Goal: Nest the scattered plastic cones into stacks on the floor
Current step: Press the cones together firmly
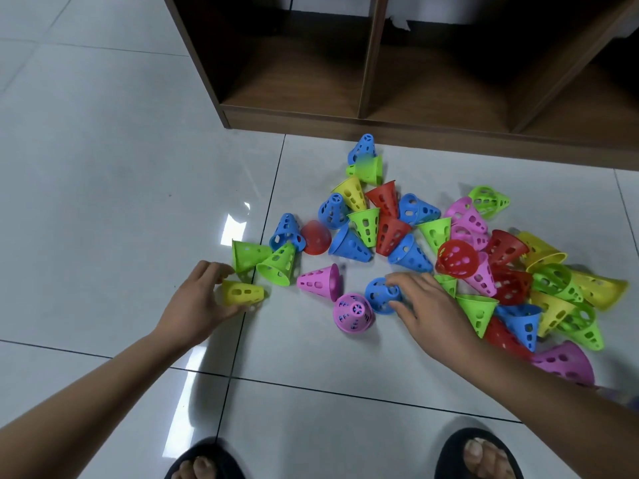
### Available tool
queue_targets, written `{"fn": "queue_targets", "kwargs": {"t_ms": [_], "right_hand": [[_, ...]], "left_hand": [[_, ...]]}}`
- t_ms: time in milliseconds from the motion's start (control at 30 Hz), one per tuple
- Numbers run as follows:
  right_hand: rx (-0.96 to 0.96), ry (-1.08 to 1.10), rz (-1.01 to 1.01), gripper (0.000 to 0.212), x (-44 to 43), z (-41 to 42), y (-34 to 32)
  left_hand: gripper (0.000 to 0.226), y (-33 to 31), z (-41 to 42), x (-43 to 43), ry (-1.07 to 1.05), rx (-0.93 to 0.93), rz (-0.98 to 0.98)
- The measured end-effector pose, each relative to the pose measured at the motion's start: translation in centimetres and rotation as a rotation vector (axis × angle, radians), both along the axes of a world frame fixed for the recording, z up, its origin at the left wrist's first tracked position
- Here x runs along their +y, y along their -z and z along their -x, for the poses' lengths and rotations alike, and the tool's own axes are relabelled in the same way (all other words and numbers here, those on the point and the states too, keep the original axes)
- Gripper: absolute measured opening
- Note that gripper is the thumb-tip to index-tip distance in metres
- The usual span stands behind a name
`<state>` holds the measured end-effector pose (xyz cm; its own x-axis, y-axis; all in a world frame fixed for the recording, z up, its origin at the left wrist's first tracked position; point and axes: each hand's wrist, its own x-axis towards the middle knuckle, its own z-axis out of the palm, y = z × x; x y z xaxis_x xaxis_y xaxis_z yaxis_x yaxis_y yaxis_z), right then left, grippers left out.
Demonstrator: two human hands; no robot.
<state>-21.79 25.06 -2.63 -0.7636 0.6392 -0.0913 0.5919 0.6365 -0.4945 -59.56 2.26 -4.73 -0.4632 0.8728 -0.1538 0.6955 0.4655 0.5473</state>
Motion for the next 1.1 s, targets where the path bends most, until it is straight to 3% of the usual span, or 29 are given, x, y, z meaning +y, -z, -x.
{"fn": "queue_targets", "kwargs": {"t_ms": [200,433,667,800,967,1100], "right_hand": [[-0.027,0.026,0.062,0.036,0.0,-0.3,0.3],[0.065,0.132,0.053,0.033,0.5,-0.1,-1.8],[0.235,0.215,0.166,0.033,-2.0,1.0,-6.0],[0.161,0.081,0.201,0.037,-3.6,1.4,-5.1],[0.025,0.029,0.339,0.064,-4.7,0.8,-1.7],[-0.036,0.062,0.463,0.057,-4.8,0.7,-0.2]], "left_hand": [[0.058,0.3,-0.9,-0.7,0.144,0.058,0.035],[0.05,-2.3,-2.8,0.6,0.097,0.049,-0.049],[0.046,-6.1,-6.3,3.3,0.017,-0.161,-0.161],[0.042,-7.3,-9.7,4.5,0.052,-0.301,-0.227],[0.042,-6.5,-13.5,5.0,0.157,-0.369,-0.25],[0.044,-5.3,-14.8,5.4,0.216,-0.337,-0.215]]}}
